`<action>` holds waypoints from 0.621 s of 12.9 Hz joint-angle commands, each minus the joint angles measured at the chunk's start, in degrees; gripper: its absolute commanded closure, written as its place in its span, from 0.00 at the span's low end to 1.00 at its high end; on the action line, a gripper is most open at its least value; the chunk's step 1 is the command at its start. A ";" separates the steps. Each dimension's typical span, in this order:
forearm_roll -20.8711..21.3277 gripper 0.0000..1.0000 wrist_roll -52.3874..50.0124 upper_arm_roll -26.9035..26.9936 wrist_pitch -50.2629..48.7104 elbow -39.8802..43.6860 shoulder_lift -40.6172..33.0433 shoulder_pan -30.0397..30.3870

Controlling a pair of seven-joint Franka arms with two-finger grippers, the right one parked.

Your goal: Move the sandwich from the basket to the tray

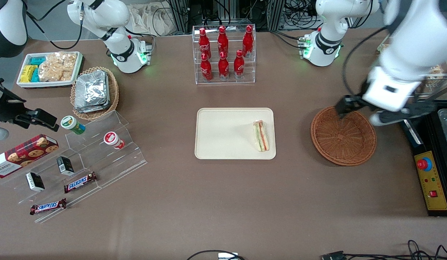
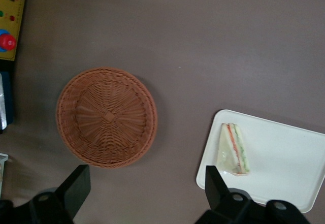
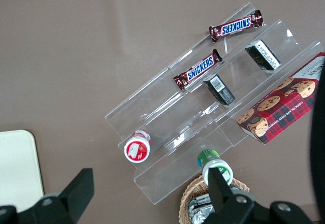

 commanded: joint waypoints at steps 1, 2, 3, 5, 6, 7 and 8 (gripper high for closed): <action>-1.73 0.00 5.37 4.46 3.02 -9.55 -6.99 -0.34; -1.82 0.00 6.27 5.61 4.95 -13.24 -9.01 -0.42; -1.82 0.00 6.63 5.79 6.45 -14.84 -9.99 -0.42; -5.05 0.00 13.08 10.59 7.08 -14.60 -8.86 -0.60; -5.94 0.00 15.57 11.58 7.08 -14.33 -8.33 -0.60; -5.69 0.00 15.59 11.68 7.00 -13.63 -8.07 -0.51; -5.43 0.00 15.51 11.77 6.47 -12.50 -7.45 -0.51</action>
